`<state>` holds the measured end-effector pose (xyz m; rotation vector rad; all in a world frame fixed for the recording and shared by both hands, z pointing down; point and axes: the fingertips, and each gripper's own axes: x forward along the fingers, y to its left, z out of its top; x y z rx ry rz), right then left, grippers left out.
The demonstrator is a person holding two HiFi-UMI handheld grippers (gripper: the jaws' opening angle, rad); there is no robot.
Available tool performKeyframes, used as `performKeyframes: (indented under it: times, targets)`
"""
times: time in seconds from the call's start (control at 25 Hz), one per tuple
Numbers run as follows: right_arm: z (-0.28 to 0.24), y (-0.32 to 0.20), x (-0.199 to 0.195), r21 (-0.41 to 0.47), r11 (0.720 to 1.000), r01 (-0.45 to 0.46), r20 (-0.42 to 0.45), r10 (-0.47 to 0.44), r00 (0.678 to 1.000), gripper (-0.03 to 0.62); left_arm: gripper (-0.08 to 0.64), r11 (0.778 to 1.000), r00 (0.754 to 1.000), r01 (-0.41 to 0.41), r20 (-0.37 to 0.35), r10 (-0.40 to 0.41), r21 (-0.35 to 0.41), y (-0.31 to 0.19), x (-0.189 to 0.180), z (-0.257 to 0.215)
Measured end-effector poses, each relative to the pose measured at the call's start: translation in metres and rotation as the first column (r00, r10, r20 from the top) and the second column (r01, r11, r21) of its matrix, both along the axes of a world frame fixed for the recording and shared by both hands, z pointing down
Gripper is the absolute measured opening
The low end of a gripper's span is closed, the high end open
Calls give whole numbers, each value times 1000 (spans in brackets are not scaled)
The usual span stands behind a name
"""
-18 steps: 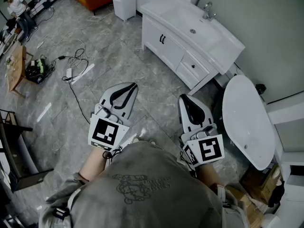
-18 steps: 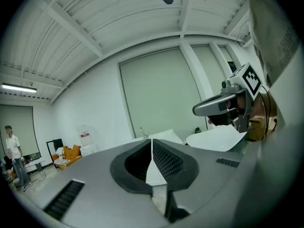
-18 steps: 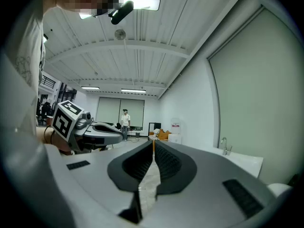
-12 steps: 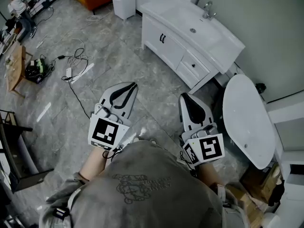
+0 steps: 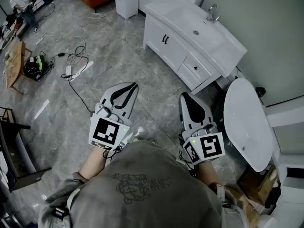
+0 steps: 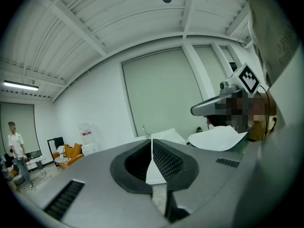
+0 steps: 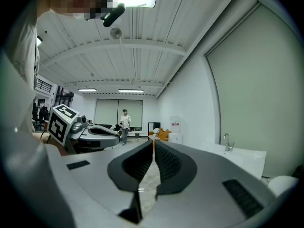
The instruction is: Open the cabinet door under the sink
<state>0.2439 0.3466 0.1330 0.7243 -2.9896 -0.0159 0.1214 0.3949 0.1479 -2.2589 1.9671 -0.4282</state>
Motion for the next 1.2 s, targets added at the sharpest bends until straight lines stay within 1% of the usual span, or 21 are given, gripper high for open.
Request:
performKeyframes:
  times: [0.2,0.32,0.4,0.52,0.56,0.64,0.76,1.0,1.2]
  targets:
    - [4,-5,-19,-4,1000,-11,1,11,1000,34,23,1000,1000,-10,-8,10,14,0,-16,1]
    - [8,-9,-28,-3,1000,-25,0,25,1000,34,23,1000,1000,-25,0,25,8,-5,-23,4]
    - [10,-11,-34,3,999,-38,-1,38,999,34,23,999,999,-42,14,41,14,-8,-24,0]
    - [14,-15,-45,4,999,-53,-9,53,999,34,23,998,997,-57,54,55,33,-14,-30,-5]
    - [15,-15,-49,-1,999,-51,-12,51,999,35,23,997,997,-61,56,59,39,-15,-33,-5]
    - [17,-16,-55,1,999,-48,-19,48,999,34,23,997,997,-66,34,64,48,-16,-38,-3]
    - [20,-26,-60,13,998,-58,-17,59,998,34,23,998,999,-54,12,53,43,-24,-47,5]
    - [28,-57,-77,2,998,-57,8,57,998,34,23,999,999,-41,27,40,23,-52,-65,20]
    - [29,-88,-96,22,999,-44,10,44,999,35,23,1000,999,-24,22,23,19,-83,-81,26]
